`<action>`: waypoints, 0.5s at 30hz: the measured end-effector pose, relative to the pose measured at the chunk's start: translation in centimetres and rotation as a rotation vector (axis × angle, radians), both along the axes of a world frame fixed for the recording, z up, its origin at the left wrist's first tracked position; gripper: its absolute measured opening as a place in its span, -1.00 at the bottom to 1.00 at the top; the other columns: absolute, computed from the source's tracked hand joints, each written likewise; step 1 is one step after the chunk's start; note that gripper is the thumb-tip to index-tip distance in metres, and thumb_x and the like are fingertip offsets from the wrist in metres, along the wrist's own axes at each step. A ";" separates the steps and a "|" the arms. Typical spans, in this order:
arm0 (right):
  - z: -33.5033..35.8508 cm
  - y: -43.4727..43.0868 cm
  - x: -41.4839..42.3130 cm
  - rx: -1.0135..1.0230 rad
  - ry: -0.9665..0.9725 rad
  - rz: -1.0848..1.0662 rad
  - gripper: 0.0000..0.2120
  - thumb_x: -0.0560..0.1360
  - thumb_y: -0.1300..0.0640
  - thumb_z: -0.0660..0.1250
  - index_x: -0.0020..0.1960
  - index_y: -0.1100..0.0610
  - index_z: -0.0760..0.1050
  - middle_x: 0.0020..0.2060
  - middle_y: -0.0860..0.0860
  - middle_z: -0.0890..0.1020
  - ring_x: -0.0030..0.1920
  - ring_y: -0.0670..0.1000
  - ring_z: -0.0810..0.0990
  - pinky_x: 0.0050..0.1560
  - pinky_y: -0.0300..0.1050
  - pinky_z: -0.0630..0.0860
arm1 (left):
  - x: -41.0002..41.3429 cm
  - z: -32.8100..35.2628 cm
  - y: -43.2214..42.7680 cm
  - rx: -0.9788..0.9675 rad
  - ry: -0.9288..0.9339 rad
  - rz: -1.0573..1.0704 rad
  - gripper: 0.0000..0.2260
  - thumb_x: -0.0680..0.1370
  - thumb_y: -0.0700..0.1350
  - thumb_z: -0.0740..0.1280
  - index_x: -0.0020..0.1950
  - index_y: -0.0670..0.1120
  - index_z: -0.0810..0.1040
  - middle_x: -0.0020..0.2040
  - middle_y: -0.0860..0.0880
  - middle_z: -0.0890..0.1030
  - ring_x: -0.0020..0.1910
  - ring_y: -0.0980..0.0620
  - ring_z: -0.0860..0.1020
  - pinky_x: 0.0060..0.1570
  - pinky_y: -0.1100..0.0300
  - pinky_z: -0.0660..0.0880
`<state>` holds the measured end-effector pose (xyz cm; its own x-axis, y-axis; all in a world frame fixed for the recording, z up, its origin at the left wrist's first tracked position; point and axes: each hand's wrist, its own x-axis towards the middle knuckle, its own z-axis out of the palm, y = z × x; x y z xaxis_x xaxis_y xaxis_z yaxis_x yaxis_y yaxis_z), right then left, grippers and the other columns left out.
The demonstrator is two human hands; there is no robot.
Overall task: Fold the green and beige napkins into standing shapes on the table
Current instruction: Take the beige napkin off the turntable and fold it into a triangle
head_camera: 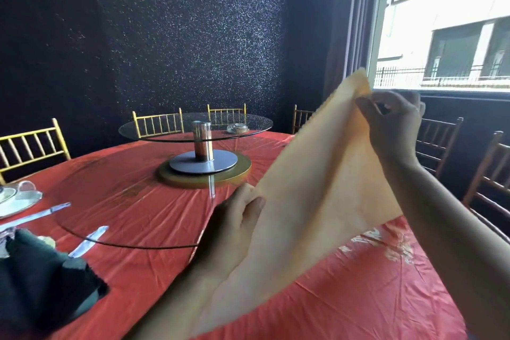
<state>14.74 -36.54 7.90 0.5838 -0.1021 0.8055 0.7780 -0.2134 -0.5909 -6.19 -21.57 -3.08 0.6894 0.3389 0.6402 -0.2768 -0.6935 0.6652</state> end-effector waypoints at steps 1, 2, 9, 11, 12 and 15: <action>0.9 0.2 -0.4 0.014 -0.013 0.024 -0.88 0.40 0.02 0.40 -0.09 0.00 0.63 -0.10 -0.01 0.53 0.08 0.03 0.36 0.18 -0.01 0.32 | -0.1 0.6 0.1 -0.149 0.006 -0.094 -0.69 0.46 0.13 0.19 -0.20 -0.12 0.38 -0.35 0.11 0.40 -0.34 0.08 0.33 -0.29 0.12 0.26; 1.6 0.5 -0.6 0.002 -0.027 0.040 -0.89 0.39 0.01 0.40 -0.10 -0.02 0.62 -0.11 -0.04 0.53 0.07 0.00 0.35 0.17 -0.03 0.32 | -0.3 1.2 0.4 -0.276 0.033 -0.152 -0.71 0.48 0.08 0.23 -0.13 -0.17 0.44 -0.27 -0.01 0.47 -0.27 0.04 0.37 -0.24 0.09 0.29; -4.0 7.9 0.6 -0.633 0.065 0.049 -0.84 0.43 0.00 0.38 -0.06 0.05 0.64 0.03 0.16 0.51 0.13 0.21 0.41 0.07 -0.04 0.29 | -1.8 -3.3 6.1 -0.264 0.436 0.091 -0.84 0.51 -0.09 0.25 -0.23 -0.13 0.39 -0.35 -0.08 0.35 -0.33 0.05 0.32 -0.29 0.14 0.24; -8.3 9.7 1.1 -0.778 0.157 0.071 -0.84 0.43 -0.01 0.37 -0.07 0.03 0.65 0.00 0.18 0.51 0.12 0.22 0.43 0.09 -0.01 0.33 | -1.8 -6.4 7.5 -0.136 0.589 0.198 -0.81 0.56 -0.17 0.22 -0.26 -0.12 0.37 -0.37 -0.06 0.36 -0.38 0.03 0.33 -0.28 0.12 0.25; -10.3 10.4 1.1 -0.815 0.195 0.074 -0.85 0.44 0.00 0.37 -0.06 0.02 0.64 -0.01 0.17 0.50 0.11 0.22 0.42 0.09 -0.01 0.34 | -1.8 -7.8 7.8 -0.044 0.633 0.272 -0.78 0.58 -0.18 0.19 -0.28 -0.12 0.36 -0.34 -0.12 0.45 -0.34 -0.04 0.42 -0.26 0.09 0.27; -14.1 11.6 0.4 -0.856 0.241 0.058 -0.85 0.47 0.05 0.32 -0.02 0.01 0.64 -0.02 0.17 0.51 0.08 0.22 0.44 0.06 -0.03 0.36 | -2.0 -10.3 8.2 0.123 0.699 0.455 -0.70 0.61 -0.10 0.11 -0.33 -0.07 0.21 -0.09 -0.24 0.57 -0.03 -0.22 0.52 -0.27 0.08 0.22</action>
